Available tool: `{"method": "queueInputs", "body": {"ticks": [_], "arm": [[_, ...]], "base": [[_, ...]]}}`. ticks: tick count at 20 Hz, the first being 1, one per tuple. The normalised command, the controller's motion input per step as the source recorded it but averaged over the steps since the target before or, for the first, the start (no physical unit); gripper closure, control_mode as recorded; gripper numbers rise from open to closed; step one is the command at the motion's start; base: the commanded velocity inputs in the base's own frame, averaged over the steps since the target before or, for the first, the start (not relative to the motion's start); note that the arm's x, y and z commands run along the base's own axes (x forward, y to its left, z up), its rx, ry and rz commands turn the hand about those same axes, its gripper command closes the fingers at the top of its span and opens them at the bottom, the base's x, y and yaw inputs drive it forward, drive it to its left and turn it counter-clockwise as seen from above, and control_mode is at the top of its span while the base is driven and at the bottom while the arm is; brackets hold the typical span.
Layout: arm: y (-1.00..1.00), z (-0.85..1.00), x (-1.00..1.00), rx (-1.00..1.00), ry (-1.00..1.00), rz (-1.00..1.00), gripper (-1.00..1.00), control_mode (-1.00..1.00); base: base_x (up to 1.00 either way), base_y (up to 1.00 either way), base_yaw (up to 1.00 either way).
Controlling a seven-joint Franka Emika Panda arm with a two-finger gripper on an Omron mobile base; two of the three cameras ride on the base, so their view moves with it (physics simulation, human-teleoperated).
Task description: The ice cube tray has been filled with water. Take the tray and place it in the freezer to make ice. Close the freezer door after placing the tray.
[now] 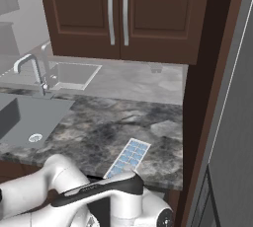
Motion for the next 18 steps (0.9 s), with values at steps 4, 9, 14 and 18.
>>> {"method": "queueInputs", "body": {"ticks": [4, 9, 14, 18], "arm": [[0.0, -0.15, 0.01, 0.12, 0.0, 0.0, -1.0, -1.0], [0.0, -0.09, 0.08, 0.03, 0.0, 0.0, -1.0, -1.0], [0.0, -0.01, 0.1, 0.0, 0.0, 0.0, -1.0, -1.0], [0.0, -0.03, 0.14, 0.0, 0.0, 0.0, -1.0, -1.0]], "base": [[0.0, 0.0, 0.0], [0.0, 0.0, 0.0], [0.0, 0.0, 0.0], [0.0, 0.0, 0.0]]}}
